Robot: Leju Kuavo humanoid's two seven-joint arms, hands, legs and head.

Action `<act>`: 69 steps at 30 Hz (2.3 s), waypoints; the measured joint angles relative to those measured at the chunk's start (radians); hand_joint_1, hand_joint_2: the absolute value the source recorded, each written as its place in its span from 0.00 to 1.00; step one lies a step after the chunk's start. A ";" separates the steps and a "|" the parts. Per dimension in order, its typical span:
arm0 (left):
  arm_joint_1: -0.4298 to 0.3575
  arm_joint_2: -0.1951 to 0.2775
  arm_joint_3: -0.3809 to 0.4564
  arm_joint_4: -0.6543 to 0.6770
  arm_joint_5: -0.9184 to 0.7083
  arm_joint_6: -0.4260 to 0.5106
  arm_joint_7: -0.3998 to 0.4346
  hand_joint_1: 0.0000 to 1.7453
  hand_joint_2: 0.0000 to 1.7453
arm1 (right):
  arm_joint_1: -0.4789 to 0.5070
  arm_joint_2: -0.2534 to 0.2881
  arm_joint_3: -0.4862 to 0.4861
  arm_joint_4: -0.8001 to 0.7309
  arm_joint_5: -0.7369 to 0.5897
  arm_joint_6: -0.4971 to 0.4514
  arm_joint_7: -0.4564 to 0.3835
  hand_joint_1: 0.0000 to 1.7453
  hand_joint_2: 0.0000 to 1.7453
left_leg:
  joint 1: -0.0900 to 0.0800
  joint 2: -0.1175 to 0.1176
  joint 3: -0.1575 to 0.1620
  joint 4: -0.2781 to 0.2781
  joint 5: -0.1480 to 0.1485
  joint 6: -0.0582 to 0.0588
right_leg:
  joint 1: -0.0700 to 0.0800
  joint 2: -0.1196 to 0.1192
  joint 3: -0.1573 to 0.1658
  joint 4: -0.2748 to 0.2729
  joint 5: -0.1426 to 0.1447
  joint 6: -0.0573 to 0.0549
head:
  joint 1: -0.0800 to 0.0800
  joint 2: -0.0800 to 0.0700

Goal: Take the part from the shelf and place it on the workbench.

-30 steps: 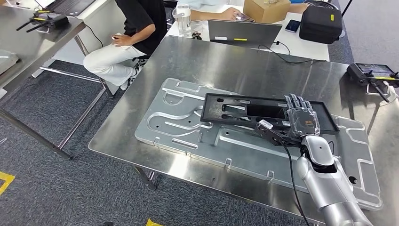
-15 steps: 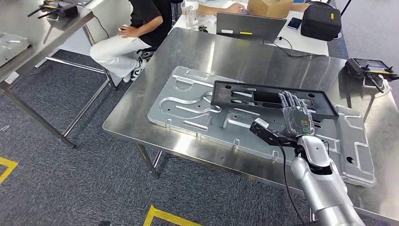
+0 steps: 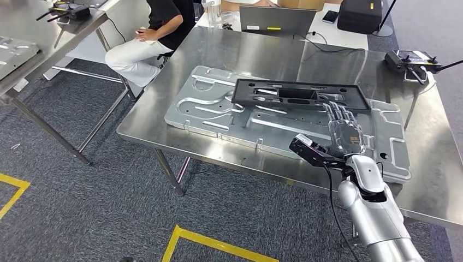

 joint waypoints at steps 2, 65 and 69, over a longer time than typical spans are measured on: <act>0.000 0.000 0.000 0.000 0.000 0.000 0.000 0.00 0.00 | 0.002 0.000 0.000 -0.001 0.000 0.000 0.000 0.00 0.00 | 0.000 0.000 -0.004 0.090 -0.018 -0.002 | 0.005 0.000 -0.035 0.004 0.024 0.000 | 0.000 0.000; 0.015 -0.035 0.129 0.000 0.090 0.067 0.005 0.00 0.00 | 0.583 0.349 -0.856 0.919 -0.564 -0.147 -0.118 0.00 0.00 | 0.004 -0.001 0.097 -0.014 -0.002 0.002 | -0.006 -0.049 0.059 -0.025 -0.046 0.013 | -0.003 0.000; 0.012 -0.035 0.130 0.000 0.090 0.067 0.004 0.00 0.00 | 0.572 0.354 -0.863 0.940 -0.562 -0.141 -0.105 0.00 0.00 | -0.004 0.051 0.217 -0.220 0.049 0.020 | 0.000 -0.082 0.054 -0.010 -0.048 0.031 | -0.002 0.000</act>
